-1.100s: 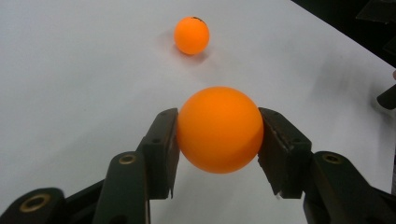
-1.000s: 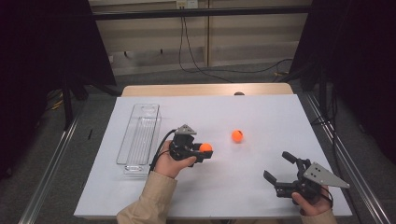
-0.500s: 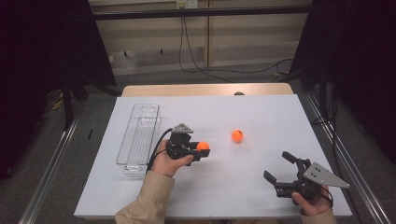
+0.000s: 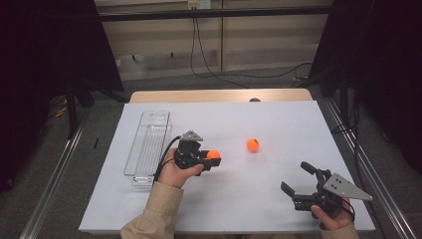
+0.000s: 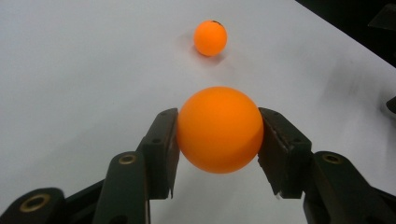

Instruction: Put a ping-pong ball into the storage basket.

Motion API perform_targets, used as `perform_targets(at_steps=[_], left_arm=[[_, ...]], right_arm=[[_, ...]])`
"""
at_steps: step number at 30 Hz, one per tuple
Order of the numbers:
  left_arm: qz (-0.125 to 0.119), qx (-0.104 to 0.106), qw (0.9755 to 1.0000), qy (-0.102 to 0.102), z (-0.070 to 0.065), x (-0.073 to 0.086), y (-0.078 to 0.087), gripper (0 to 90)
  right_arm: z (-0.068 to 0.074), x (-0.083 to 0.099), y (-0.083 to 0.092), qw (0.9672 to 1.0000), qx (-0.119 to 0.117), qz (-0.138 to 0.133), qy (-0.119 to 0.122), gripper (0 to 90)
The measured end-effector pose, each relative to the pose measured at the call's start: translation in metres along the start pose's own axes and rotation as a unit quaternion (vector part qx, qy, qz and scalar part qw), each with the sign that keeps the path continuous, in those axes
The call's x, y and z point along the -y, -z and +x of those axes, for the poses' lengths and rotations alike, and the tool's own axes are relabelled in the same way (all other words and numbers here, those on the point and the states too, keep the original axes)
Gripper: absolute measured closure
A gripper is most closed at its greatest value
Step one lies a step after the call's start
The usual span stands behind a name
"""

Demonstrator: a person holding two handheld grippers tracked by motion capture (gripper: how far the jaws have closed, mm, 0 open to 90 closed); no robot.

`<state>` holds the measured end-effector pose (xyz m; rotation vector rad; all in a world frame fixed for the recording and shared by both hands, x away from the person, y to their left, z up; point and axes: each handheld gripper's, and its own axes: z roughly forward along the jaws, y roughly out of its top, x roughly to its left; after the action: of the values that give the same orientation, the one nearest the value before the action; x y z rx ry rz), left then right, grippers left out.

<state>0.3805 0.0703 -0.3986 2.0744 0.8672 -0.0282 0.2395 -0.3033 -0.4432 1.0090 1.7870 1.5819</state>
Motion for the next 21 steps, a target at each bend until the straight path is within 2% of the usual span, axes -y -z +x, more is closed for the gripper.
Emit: perform_targets(at_steps=[21], left_arm=[[0.001,-0.005,1.0,0.005,0.0036,-0.0005,0.0065,50.8]], right_arm=[[0.0,0.0,0.0,1.0,0.0,0.0,0.0,3.5]])
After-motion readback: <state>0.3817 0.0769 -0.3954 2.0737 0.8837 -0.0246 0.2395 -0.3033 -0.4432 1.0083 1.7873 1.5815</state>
